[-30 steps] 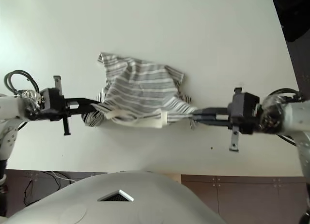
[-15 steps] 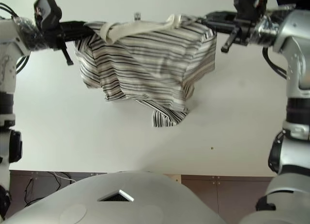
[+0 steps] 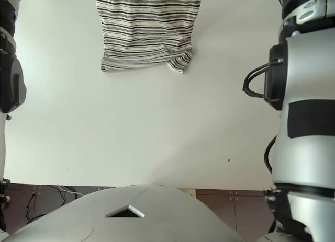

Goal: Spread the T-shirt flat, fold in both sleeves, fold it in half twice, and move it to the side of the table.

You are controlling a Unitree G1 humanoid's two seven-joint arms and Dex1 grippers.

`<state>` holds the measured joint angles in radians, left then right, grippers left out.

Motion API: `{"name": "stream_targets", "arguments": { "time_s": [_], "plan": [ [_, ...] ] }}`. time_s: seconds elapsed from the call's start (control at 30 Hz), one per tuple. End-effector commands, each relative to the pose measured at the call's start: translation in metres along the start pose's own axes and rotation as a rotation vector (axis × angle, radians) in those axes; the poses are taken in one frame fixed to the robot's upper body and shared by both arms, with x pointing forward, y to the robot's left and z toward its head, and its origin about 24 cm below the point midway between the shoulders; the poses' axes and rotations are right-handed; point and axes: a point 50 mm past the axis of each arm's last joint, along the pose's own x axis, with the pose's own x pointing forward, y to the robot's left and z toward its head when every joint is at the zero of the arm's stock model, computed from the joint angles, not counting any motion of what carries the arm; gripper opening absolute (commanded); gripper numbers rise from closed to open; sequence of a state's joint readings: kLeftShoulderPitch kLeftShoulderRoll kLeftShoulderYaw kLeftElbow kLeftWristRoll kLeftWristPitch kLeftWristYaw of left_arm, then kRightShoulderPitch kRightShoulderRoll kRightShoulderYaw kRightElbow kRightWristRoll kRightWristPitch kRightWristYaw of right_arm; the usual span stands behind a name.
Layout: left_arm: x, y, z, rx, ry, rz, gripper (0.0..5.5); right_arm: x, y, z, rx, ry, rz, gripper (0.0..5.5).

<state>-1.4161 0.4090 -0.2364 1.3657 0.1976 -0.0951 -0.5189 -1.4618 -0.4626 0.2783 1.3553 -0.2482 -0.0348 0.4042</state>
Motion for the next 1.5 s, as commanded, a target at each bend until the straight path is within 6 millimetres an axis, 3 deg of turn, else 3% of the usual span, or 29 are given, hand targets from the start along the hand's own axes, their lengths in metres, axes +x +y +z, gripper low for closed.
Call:
{"name": "stream_targets", "arguments": {
  "time_s": [0.03,0.13,0.3,0.43,0.5,0.63,0.7,0.77,0.87,0.93,1.13,1.33,1.5],
  "plan": [
    [-0.007,0.027,0.042,0.055,-0.065,0.135,0.13,-0.005,-0.024,0.031,-0.103,-0.039,-0.141,0.1],
    [-0.015,0.044,0.063,0.072,-0.107,0.221,0.13,-0.011,-0.039,0.046,-0.144,-0.059,-0.233,0.1],
    [-0.026,0.061,0.079,0.073,-0.143,0.298,0.13,-0.017,-0.053,0.062,-0.152,-0.09,-0.302,0.1],
    [-0.028,0.06,0.084,0.08,-0.191,0.249,0.13,-0.024,-0.064,0.07,-0.146,-0.141,-0.318,0.1],
    [-0.024,0.046,0.067,0.107,-0.213,0.053,0.13,-0.025,-0.061,0.064,-0.143,-0.192,-0.206,0.1],
    [-0.042,0.027,-0.001,0.086,-0.245,-0.32,0.13,-0.032,-0.038,0.031,-0.174,-0.331,0.155,0.1],
    [-0.061,0.015,-0.033,0.05,-0.312,-0.5,0.13,-0.052,-0.015,0.002,-0.205,-0.417,0.368,0.1],
    [-0.081,-0.002,-0.052,0.049,-0.367,-0.616,0.13,-0.086,0.013,-0.02,-0.227,-0.456,0.542,0.1],
    [-0.109,-0.039,-0.055,0.072,-0.44,-0.722,0.13,-0.137,0.052,-0.055,-0.235,-0.378,0.753,0.1],
    [-0.127,-0.069,-0.053,0.085,-0.474,-0.809,0.13,-0.158,0.064,-0.067,-0.217,-0.327,0.832,0.1],
    [-0.184,-0.129,-0.069,0.047,-0.404,-1.042,0.13,-0.2,0.093,-0.068,-0.167,-0.306,0.974,0.1],
    [-0.211,-0.165,-0.074,0.027,-0.356,-1.138,0.13,-0.238,0.131,-0.089,-0.237,-0.197,1.174,0.1],
    [-0.218,-0.173,-0.074,0.043,-0.322,-1.169,0.13,-0.253,0.135,-0.096,-0.255,-0.107,1.256,0.1]
  ]
}}
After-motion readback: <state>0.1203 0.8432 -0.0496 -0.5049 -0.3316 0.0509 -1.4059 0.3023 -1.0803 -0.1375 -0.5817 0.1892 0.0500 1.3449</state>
